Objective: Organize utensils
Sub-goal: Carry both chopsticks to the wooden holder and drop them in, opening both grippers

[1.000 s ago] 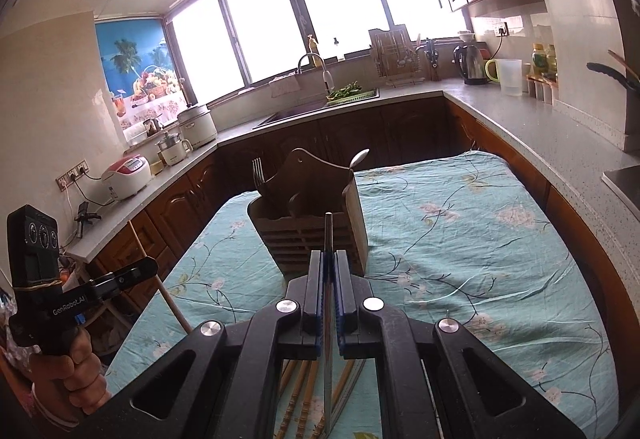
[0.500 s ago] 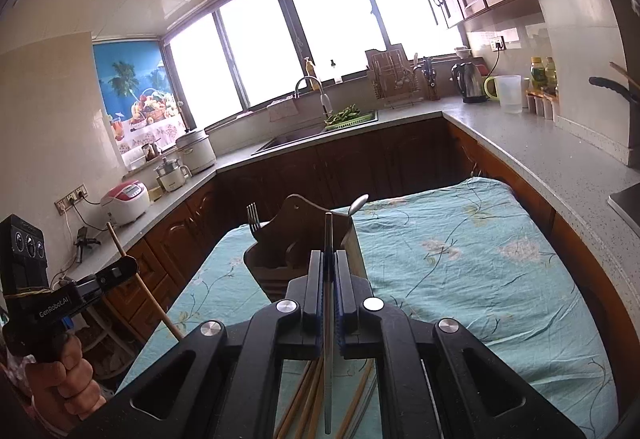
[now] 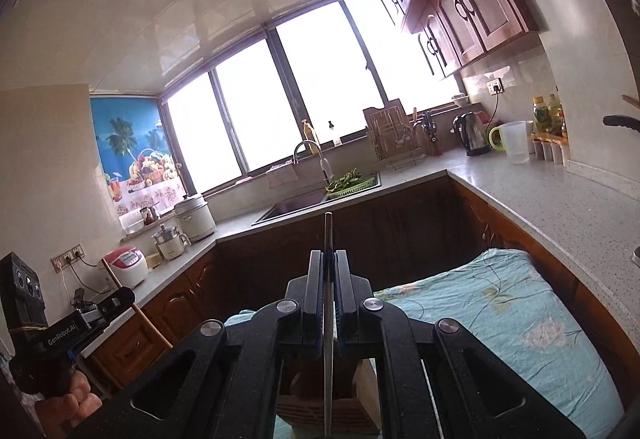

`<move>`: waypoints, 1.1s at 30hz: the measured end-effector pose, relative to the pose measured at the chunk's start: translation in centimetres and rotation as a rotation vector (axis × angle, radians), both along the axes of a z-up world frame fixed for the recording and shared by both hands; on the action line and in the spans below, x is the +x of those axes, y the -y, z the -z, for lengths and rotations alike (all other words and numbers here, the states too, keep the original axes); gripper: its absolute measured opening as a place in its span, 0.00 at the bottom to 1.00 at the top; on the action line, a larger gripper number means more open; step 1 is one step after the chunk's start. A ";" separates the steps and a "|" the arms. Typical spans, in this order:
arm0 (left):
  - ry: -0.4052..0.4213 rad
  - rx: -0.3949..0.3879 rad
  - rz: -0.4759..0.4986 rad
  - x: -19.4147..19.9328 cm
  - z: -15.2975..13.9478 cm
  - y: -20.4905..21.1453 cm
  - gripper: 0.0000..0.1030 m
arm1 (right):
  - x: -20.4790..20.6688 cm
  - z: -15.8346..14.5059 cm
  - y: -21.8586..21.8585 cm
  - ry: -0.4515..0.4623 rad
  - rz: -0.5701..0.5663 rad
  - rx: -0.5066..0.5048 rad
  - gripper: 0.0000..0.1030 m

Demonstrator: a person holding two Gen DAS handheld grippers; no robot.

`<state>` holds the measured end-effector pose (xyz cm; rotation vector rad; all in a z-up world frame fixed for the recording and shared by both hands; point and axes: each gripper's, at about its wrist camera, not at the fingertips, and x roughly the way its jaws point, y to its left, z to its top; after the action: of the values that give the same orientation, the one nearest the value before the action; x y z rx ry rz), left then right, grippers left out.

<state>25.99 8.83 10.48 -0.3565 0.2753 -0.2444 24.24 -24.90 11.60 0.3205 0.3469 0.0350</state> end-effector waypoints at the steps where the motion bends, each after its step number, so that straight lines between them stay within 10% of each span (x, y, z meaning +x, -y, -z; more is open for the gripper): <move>1: 0.003 -0.007 -0.009 0.6 0.5 0.2 0.03 | 0.6 -0.1 0.1 0.008 0.007 0.004 0.04; 21: -0.117 0.017 -0.054 9.0 10.3 6.7 0.03 | 4.9 10.1 -0.1 -0.115 0.041 0.035 0.05; 33: -0.139 0.024 -0.032 11.4 8.9 5.1 0.05 | 5.7 9.7 -0.4 -0.166 0.024 -0.002 0.05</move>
<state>37.36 3.74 1.60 -0.3540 0.4085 -0.1849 29.89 -24.54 1.90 0.3259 0.5071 -0.0155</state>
